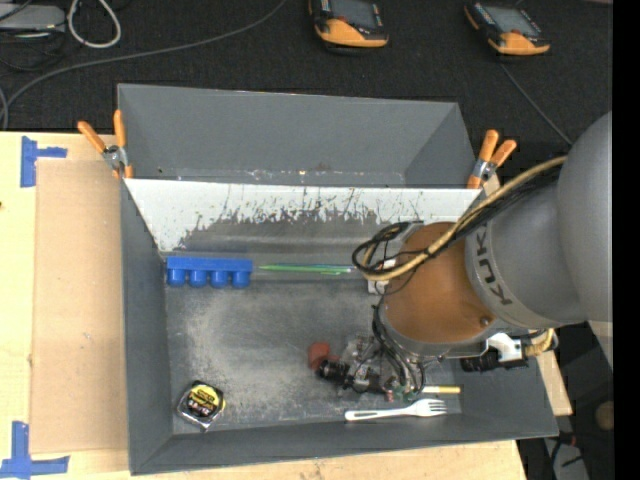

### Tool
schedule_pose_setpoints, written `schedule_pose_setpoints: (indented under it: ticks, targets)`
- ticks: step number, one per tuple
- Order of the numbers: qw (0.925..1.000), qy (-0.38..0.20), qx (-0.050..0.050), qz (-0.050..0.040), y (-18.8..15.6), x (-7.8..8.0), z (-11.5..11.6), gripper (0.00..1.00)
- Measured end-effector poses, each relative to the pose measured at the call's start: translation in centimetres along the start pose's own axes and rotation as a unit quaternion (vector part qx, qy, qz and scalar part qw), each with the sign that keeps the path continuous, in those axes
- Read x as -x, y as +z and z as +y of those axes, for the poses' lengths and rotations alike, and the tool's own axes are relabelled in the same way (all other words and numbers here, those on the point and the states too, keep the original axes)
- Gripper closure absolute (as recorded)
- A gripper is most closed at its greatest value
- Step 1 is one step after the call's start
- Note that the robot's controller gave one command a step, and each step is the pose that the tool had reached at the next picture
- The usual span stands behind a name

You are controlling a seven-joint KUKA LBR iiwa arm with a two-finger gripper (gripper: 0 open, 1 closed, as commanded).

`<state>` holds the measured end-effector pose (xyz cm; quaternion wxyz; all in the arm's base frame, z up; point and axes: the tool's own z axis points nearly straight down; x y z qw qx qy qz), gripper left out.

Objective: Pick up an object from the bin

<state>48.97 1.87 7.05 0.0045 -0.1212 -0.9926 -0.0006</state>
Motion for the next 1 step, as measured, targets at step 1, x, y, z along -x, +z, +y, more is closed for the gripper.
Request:
schedule_pose_setpoints:
  ticks: [1]
  targets:
    - [1.0000, 0.000, 0.000, 0.0000, 0.00, 0.00, 0.00, 1.00]
